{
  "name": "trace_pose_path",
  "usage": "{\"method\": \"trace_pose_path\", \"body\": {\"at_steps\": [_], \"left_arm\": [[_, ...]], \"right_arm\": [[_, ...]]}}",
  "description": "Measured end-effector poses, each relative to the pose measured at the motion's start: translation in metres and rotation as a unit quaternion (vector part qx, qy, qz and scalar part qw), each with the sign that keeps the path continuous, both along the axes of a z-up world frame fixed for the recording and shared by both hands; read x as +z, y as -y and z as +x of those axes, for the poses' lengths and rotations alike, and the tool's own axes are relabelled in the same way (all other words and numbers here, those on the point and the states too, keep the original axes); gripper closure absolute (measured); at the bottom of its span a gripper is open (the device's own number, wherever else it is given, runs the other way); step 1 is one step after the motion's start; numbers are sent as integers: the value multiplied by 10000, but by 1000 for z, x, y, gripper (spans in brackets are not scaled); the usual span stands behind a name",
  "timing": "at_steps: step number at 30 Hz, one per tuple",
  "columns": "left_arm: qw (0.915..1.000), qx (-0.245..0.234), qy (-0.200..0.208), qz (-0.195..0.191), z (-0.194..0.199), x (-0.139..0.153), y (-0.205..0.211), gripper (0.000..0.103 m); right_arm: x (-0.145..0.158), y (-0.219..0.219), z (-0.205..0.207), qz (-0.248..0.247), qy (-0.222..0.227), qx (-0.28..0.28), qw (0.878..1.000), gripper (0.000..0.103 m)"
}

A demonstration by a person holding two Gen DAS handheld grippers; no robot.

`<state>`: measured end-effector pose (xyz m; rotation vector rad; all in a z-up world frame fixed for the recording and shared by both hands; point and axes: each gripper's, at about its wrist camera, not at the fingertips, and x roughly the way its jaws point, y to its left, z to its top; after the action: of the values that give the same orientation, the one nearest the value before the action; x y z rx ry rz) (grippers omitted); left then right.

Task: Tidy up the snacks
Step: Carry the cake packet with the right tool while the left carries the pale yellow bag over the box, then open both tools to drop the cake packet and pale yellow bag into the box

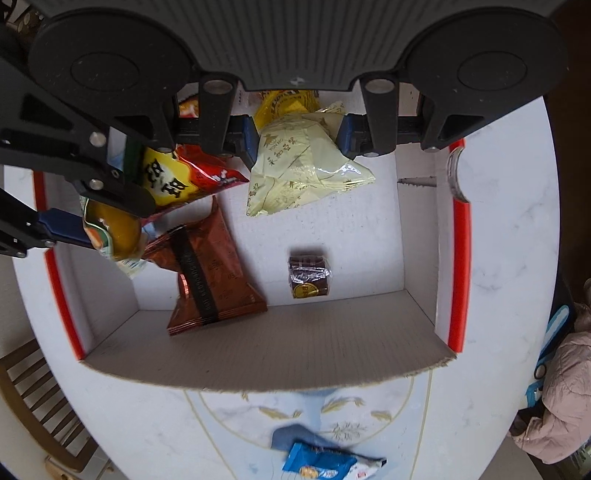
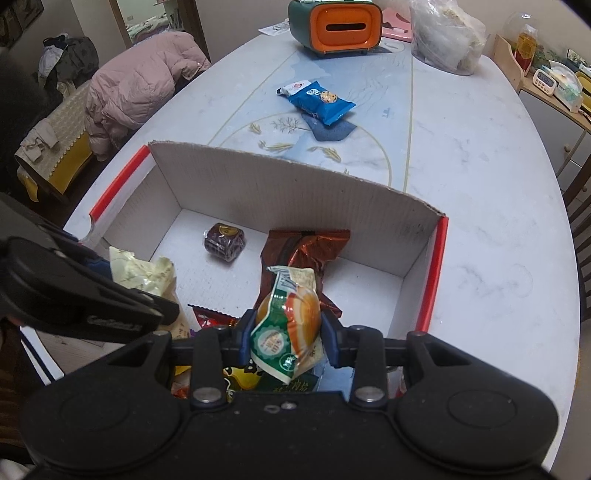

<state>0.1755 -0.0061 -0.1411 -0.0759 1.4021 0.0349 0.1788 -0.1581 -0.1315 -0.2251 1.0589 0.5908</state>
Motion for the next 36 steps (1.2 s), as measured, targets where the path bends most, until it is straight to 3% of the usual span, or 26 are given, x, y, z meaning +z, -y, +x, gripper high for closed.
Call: {"method": "trace_pose_path", "body": {"at_steps": [14,18,21,36], "left_arm": [[9997,126,-154,-172,8,-20,-8,62],[9995,160,-128,-235,8,-19,-10,53],[9994,168,-106,-289,5,-17,-11,52],[9978,200,334,-529,-20,25,-18,48]], "right_arm": [[-1,3,-1,83,-32,-14,10000,65],[-2,5,-1,124,-82,-35,9999,63],[-1,7,-2,174,-113,-59,9998,60],[24,12,-17,537,59,-56,9985,36]]}}
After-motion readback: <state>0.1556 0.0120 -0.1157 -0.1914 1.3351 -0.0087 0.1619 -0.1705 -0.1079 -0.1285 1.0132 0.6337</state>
